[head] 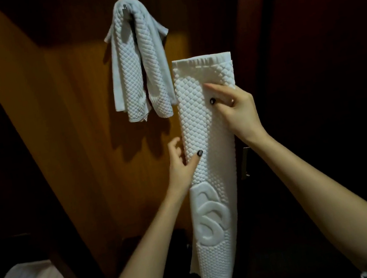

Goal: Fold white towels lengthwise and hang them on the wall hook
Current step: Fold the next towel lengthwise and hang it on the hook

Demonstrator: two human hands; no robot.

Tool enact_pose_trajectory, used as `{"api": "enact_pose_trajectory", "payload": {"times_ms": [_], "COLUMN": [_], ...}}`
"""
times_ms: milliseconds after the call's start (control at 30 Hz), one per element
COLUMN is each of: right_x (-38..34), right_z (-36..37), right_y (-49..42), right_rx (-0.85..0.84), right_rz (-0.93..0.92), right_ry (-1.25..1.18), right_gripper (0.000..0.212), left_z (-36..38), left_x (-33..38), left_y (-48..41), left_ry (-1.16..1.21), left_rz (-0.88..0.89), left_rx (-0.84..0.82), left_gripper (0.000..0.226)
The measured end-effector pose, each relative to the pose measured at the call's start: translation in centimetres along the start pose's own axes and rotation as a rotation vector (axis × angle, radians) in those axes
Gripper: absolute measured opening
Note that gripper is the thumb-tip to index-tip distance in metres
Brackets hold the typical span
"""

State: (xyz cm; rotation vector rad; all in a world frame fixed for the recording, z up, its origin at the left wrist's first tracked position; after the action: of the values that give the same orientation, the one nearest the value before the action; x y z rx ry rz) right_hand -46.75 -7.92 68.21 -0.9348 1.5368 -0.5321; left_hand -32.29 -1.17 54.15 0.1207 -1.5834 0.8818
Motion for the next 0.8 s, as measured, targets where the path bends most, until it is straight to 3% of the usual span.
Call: {"api": "enact_pose_trajectory", "payload": {"times_ms": [100, 267, 333, 467, 567, 800], "right_x": [0.5, 1.5, 1.7, 2.0, 1.9, 2.2], "right_z": [-0.7, -2.6, -3.8, -5.6, -6.8, -9.3], "right_y": [-0.9, -3.2, -4.5, -7.4, -9.3, -11.4], "right_rx": [-0.032, -0.051, -0.016, -0.027, -0.04, 0.002], "right_rz": [0.051, 0.128, 0.126, 0.159, 0.188, 0.218], "right_ry": [-0.066, -0.212, -0.257, -0.417, -0.512, -0.525], "right_gripper": [0.046, 0.045, 0.046, 0.046, 0.046, 0.035], "left_z": [0.2, 0.5, 1.1, 3.0, 4.1, 6.8], "left_x": [-2.5, -2.7, -3.4, -5.9, -5.1, -5.5], "left_y": [1.1, 1.5, 1.6, 0.9, -0.1, -3.4], "left_ry": [-0.046, -0.173, -0.24, -0.302, -0.289, -0.207], "left_rz": [-0.027, 0.101, 0.13, 0.004, 0.065, -0.1], "left_rx": [0.075, 0.171, 0.143, 0.036, 0.008, -0.179], "left_gripper": [0.045, 0.035, 0.031, 0.033, 0.024, 0.07]}}
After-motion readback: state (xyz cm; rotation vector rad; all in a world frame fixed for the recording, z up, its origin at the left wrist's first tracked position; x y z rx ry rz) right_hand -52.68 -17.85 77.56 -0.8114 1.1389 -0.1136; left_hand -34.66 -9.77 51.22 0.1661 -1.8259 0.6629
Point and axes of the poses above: each hand's wrist, its own y-axis away from the middle knuckle, its own z-axis out of the palm, x = y × z, the point moved 7 cm from there along -y, towards the middle knuckle, and after that the axes turned 3 degrees about x, right-handed, at the moved point
